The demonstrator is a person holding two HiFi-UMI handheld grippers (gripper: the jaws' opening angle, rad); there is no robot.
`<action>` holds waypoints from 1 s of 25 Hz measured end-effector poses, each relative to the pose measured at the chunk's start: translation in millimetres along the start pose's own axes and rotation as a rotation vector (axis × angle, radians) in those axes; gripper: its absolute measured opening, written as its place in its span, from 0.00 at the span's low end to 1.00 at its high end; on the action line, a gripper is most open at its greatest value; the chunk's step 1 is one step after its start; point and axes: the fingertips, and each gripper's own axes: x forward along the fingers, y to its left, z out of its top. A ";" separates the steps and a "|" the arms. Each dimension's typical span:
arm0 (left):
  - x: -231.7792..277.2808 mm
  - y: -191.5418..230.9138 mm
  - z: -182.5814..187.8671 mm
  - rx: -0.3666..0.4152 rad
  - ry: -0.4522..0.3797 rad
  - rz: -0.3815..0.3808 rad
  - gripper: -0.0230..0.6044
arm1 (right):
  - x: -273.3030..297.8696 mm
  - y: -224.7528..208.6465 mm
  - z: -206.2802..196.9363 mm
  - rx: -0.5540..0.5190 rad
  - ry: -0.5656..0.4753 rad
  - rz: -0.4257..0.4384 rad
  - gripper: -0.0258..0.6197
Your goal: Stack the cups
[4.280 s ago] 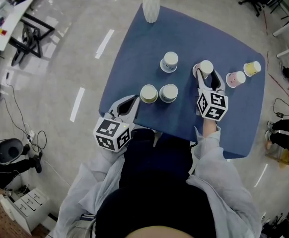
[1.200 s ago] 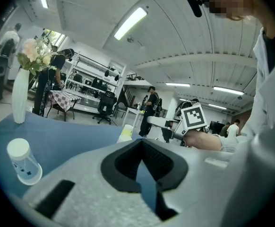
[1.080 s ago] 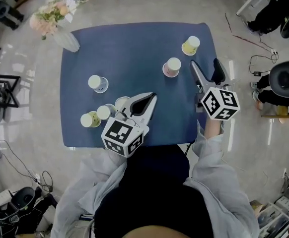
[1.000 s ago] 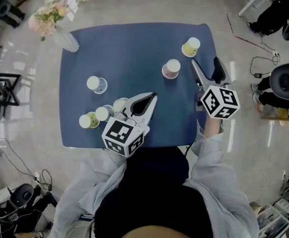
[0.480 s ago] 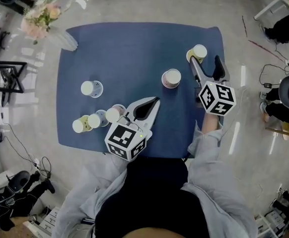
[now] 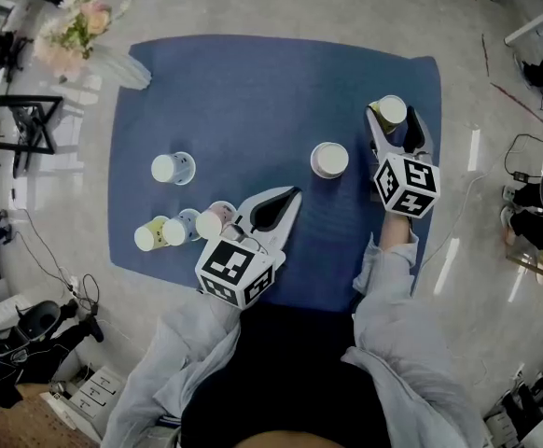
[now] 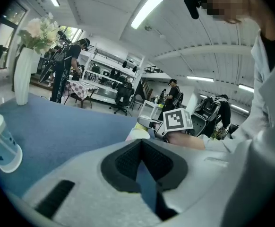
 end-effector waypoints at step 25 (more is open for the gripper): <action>-61.3 -16.5 6.3 0.041 -0.066 -0.072 0.03 | -68.0 41.6 48.3 -0.066 -0.098 -0.021 0.48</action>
